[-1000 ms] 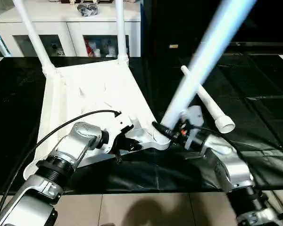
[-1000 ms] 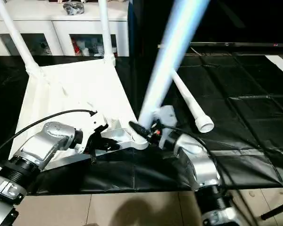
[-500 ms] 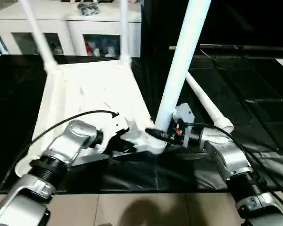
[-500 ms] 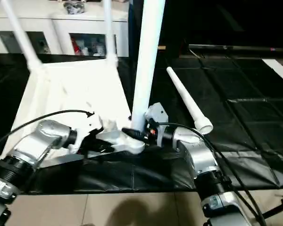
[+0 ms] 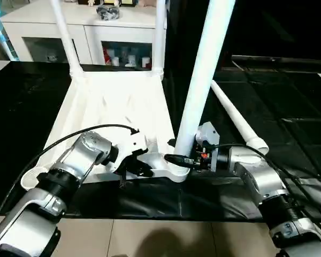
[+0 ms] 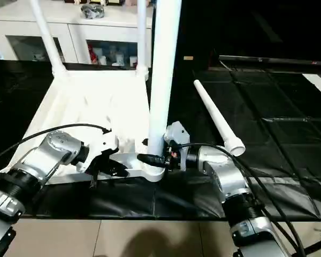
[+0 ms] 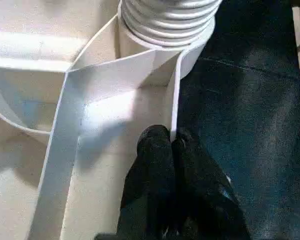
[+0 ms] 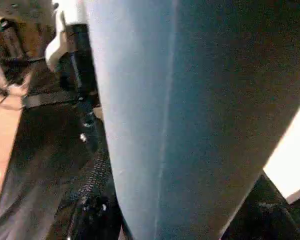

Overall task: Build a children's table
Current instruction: Rotate leg to tighten

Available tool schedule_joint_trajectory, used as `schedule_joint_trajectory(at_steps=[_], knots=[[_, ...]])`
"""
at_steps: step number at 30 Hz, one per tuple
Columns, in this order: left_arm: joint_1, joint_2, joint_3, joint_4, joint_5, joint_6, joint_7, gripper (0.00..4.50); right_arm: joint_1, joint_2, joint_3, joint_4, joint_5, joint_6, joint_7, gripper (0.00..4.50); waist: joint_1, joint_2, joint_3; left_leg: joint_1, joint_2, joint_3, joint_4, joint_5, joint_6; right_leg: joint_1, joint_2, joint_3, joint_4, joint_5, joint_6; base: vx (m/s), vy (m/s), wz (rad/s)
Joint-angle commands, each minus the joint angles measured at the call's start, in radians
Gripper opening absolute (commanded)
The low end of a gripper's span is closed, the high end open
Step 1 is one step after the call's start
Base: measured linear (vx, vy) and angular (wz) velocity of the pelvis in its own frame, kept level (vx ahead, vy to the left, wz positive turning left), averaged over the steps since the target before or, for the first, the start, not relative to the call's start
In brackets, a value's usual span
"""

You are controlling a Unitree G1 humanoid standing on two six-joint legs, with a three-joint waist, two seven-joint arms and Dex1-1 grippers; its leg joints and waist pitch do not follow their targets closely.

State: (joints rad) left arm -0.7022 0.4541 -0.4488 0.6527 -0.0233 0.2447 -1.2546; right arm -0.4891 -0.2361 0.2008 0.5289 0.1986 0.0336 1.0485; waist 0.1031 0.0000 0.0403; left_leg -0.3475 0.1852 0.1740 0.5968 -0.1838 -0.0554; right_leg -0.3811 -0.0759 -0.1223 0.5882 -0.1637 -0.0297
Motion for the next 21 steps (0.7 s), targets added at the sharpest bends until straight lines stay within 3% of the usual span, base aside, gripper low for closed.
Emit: schedule_joint_trajectory(at_steps=[1,3,4,5,6,7,8,9,10,11,12,13,14,15,16,18,19,21], knots=[[-0.061,-0.016,0.081,0.018,0.004,0.036,0.13,0.0,0.024,0.048,0.041,0.111,-0.065,0.01,-0.074,1.91,-0.013,0.016,-0.039,0.027,0.05,-0.034,-0.083,-0.451,-0.023,0.017,-0.096,0.051,-0.12,-0.64,-0.066,0.0,0.0,0.0],[-0.061,-0.026,0.12,0.012,-0.014,0.08,0.177,0.0,-0.012,0.072,-0.003,0.167,-0.071,-0.002,-0.18,1.91,-0.028,0.014,-0.037,0.03,0.046,-0.038,-0.077,-0.481,-0.033,0.015,-0.098,0.036,-0.129,-0.687,-0.051,0.0,0.0,0.0],[-0.058,-0.029,0.137,0.002,-0.022,0.101,0.197,0.0,-0.028,0.084,-0.024,0.191,-0.067,-0.001,-0.22,1.91,-0.036,0.015,-0.037,0.028,0.045,-0.043,-0.076,-0.488,-0.033,0.023,-0.098,0.022,-0.134,-0.704,-0.033,-0.055,0.02,-0.13],[-0.057,-0.03,0.142,-0.001,-0.025,0.108,0.205,0.0,-0.034,0.088,-0.031,0.2,-0.066,0.0,-0.235,1.91,-0.04,0.024,-0.037,0.026,0.048,-0.045,-0.076,-0.496,-0.033,0.026,-0.1,0.018,-0.135,-0.7,-0.03,-0.055,0.02,-0.13],[-0.043,-0.037,0.171,-0.042,-0.038,0.158,0.246,0.0,-0.07,0.108,-0.061,0.247,-0.062,0.001,-0.314,1.91,-0.055,0.031,-0.035,0.022,0.057,-0.053,-0.083,-0.54,-0.039,0.033,-0.096,0.002,-0.136,-0.675,-0.022,0.0,0.0,0.0],[-0.026,-0.046,0.196,-0.088,-0.049,0.207,0.285,0.0,-0.103,0.126,-0.085,0.294,-0.06,0.002,-0.387,1.91,-0.072,0.044,-0.034,0.023,0.075,-0.063,-0.098,-0.627,-0.049,0.046,-0.09,-0.016,-0.124,-0.606,-0.029,0.0,0.0,0.0],[0.006,-0.066,0.23,-0.172,-0.062,0.281,0.34,0.0,-0.15,0.153,-0.106,0.357,-0.062,0.005,-0.484,1.91,-0.081,0.052,-0.032,-0.008,0.101,-0.08,-0.135,-0.716,-0.06,0.078,-0.081,-0.007,-0.06,-0.478,-0.049,0.0,0.0,0.0],[0.007,-0.068,0.232,-0.177,-0.063,0.285,0.343,0.0,-0.153,0.154,-0.107,0.361,-0.062,0.005,-0.489,1.91,-0.08,0.056,-0.029,-0.025,0.118,-0.084,-0.167,-0.773,-0.073,0.096,-0.074,0.004,-0.003,-0.388,-0.067,-0.086,0.032,-0.22],[0.047,-0.105,0.258,-0.28,-0.068,0.364,0.4,0.0,-0.202,0.184,-0.125,0.427,-0.06,0.019,-0.583,1.91,-0.071,0.058,-0.024,-0.042,0.122,-0.072,-0.209,-0.854,-0.09,0.101,-0.057,0.024,0.074,-0.254,-0.083,-0.054,-0.009,-0.11],[0.047,-0.105,0.258,-0.28,-0.068,0.364,0.4,0.0,-0.202,0.184,-0.125,0.427,-0.06,0.019,-0.583,1.91,-0.076,0.039,-0.025,-0.018,0.107,-0.057,-0.201,-0.834,-0.091,0.074,-0.056,0.043,0.066,-0.231,-0.093,-0.054,-0.009,-0.11],[0.07,-0.134,0.268,-0.339,-0.069,0.407,0.434,0.0,-0.228,0.202,-0.138,0.463,-0.057,0.026,-0.627,1.91,-0.082,-0.007,-0.028,0.03,0.03,-0.049,-0.091,-0.656,-0.088,0.003,-0.103,0.065,-0.072,-0.618,-0.074,0.072,-0.063,-0.04],[0.081,-0.152,0.273,-0.37,-0.069,0.43,0.453,0.0,-0.242,0.212,-0.143,0.48,-0.056,0.028,-0.648,1.91,-0.062,-0.017,-0.042,-0.005,0.007,-0.045,-0.012,-0.297,-0.024,0.028,-0.172,0.087,-0.105,-0.787,-0.046,0.089,-0.084,-0.25],[0.103,-0.195,0.269,-0.428,-0.064,0.473,0.496,0.0,-0.272,0.233,-0.154,0.52,-0.062,0.025,-0.687,1.91,-0.047,-0.018,-0.043,-0.055,0.011,-0.044,-0.026,-0.114,0.003,0.056,-0.158,0.08,-0.094,-0.739,-0.019,0.089,-0.084,-0.25],[0.111,-0.212,0.263,-0.446,-0.06,0.483,0.51,0.0,-0.281,0.241,-0.157,0.531,-0.063,0.025,-0.697,1.91,-0.042,-0.007,-0.048,-0.067,0.019,-0.048,-0.042,-0.076,-0.003,0.062,-0.142,0.07,-0.077,-0.648,-0.032,0.065,-0.064,-0.36],[0.116,-0.228,0.257,-0.454,-0.057,0.488,0.526,0.0,-0.293,0.251,-0.157,0.546,-0.068,0.028,-0.706,1.91,-0.047,-0.009,-0.049,-0.066,0.028,-0.048,-0.061,-0.072,-0.002,0.052,-0.103,0.056,-0.064,-0.461,-0.061,0.073,-0.05,-0.19],[0.121,-0.24,0.25,-0.461,-0.048,0.494,0.553,0.0,-0.307,0.263,-0.154,0.571,-0.077,0.026,-0.716,1.91,-0.049,0.005,-0.055,-0.043,0.036,-0.048,-0.06,-0.091,-0.002,0.041,-0.09,0.052,-0.052,-0.323,-0.116,0.068,-0.045,-0.11],[0.123,-0.241,0.25,-0.468,-0.039,0.502,0.579,0.0,-0.318,0.271,-0.153,0.595,-0.081,0.019,-0.72,1.91,-0.052,0.005,-0.057,-0.042,0.041,-0.045,-0.059,-0.081,0.014,0.048,-0.086,0.049,-0.044,-0.181,-0.184,0.052,-0.03,-0.01],[0.12,-0.238,0.253,-0.468,-0.033,0.508,0.593,0.0,-0.323,0.278,-0.153,0.608,-0.08,0.018,-0.718,1.91,-0.049,0.001,-0.05,-0.034,0.038,-0.038,-0.06,-0.123,0.022,0.048,-0.086,0.048,-0.054,-0.211,-0.196,0.026,-0.015,-0.01]])
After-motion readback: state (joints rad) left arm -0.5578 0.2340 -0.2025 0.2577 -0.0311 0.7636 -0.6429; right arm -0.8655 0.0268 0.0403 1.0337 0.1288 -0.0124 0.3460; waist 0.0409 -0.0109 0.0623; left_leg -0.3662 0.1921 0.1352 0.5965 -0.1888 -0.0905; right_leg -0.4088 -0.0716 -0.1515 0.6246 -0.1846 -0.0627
